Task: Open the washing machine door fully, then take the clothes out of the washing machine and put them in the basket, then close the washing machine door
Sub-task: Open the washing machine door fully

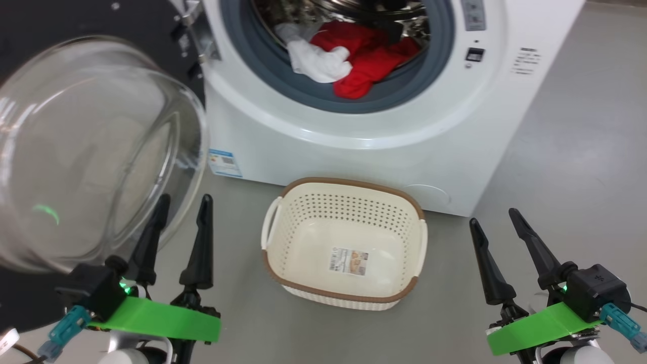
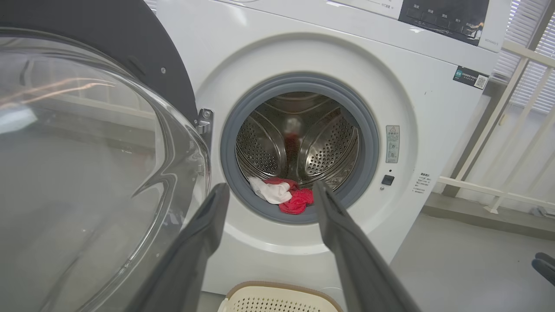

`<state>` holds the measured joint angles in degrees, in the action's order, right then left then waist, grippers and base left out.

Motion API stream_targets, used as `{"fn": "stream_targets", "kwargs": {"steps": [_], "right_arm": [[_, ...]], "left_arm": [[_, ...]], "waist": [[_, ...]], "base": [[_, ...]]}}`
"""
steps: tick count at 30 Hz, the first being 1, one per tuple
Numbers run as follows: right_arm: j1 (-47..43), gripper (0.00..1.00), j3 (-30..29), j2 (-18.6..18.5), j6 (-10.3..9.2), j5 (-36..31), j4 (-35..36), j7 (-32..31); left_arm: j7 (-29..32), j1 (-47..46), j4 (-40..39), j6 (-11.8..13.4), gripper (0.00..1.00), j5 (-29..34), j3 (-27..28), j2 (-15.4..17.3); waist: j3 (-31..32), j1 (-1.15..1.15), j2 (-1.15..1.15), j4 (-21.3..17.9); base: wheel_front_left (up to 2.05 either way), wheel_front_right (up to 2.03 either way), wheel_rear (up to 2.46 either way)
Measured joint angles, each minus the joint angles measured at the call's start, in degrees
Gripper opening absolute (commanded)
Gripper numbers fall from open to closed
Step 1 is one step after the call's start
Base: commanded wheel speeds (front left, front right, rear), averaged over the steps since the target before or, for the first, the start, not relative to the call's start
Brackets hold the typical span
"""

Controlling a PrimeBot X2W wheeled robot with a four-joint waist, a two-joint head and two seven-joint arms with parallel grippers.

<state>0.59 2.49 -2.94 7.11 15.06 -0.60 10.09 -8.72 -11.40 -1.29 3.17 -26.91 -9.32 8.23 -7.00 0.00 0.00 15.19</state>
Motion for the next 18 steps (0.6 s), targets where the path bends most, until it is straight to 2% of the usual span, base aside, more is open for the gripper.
{"fn": "stream_targets", "kwargs": {"steps": [4,10,18], "right_arm": [[0.3,1.0,-0.3,0.0,0.0,0.0,-0.5,0.7],[1.1,1.0,-0.6,0.0,0.0,-0.6,-0.7,1.8],[1.1,1.0,-0.6,0.0,0.0,-1.0,-0.9,2.6]], "left_arm": [[-0.1,0.2,2.3,-2.5,1.0,-2.1,-0.4,0.0],[-1.3,0.9,4.7,-4.4,1.0,-2.3,-1.8,0.3],[-3.0,1.0,7.2,-3.3,1.0,2.4,-3.4,1.8]], "waist": [[0.0,0.0,0.0,-2.7],[0.1,0.0,0.0,-6.9],[0.4,0.0,0.0,-11.9]], "base": [[0.0,0.0,0.0],[0.0,0.0,0.0],[0.0,0.0,0.0]]}}
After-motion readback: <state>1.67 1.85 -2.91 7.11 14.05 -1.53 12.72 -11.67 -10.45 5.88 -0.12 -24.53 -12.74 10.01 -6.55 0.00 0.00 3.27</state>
